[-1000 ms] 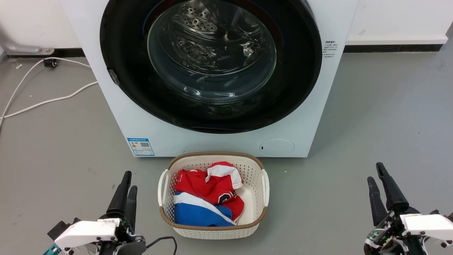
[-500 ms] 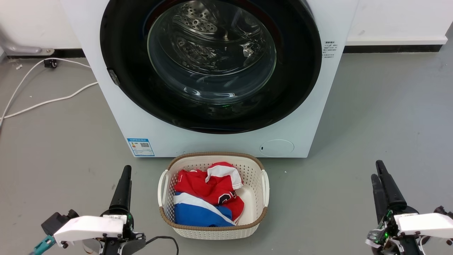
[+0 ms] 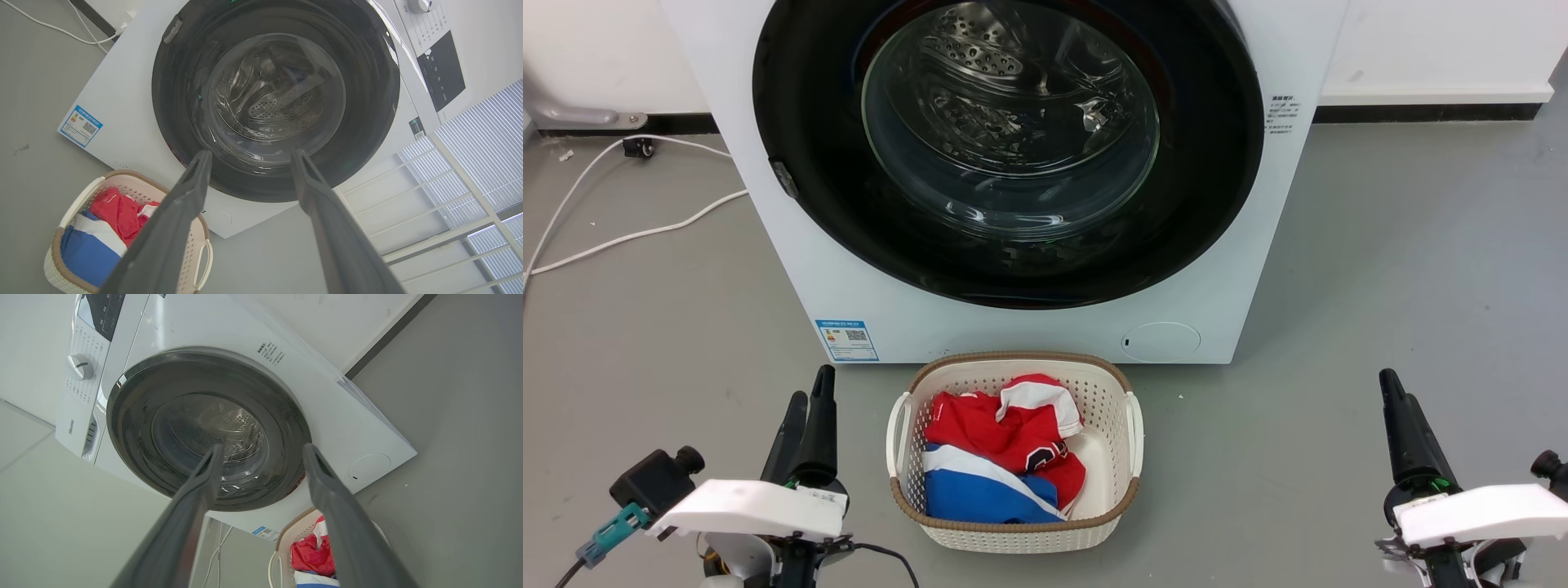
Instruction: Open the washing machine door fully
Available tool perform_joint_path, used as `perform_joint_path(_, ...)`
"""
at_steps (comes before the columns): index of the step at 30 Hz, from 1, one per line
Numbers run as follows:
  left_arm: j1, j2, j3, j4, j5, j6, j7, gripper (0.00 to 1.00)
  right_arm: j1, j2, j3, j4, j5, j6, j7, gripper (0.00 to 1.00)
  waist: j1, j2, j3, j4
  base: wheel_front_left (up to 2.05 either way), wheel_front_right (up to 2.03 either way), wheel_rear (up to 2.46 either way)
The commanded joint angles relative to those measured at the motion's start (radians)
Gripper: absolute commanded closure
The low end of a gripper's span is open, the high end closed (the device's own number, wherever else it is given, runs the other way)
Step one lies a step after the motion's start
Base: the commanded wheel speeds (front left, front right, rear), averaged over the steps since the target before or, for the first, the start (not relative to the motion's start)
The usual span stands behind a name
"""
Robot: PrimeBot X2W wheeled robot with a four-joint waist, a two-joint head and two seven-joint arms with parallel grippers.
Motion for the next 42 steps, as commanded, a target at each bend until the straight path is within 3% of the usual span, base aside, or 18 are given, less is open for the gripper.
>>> perform_joint_path(1,-0.025,0.009,-0.006,-0.016,0.043,-0.002,-0.011,0.0,-0.011,0.0,-0.004,-0.02,-0.048,0.001,-0.008,0.0,-0.0001,0.0,0.0,0.0,0.0,0.0,0.0)
perform_joint_path(16,-0.043,0.05,-0.062,-0.006,0.315,0.015,-0.059,0.0,0.008,0.014,-0.016,-0.071,-0.381,0.001,-0.002,0.0,-0.0001,0.0,0.001,-0.001,0.0,0.0,0.0)
perform_joint_path(42,-0.065,0.087,-0.089,0.038,0.579,0.042,-0.129,0.0,0.044,0.017,-0.022,-0.125,-0.687,0.002,0.005,0.0,-0.0001,0.0,-0.003,-0.007,0.0,0.0,0.0)
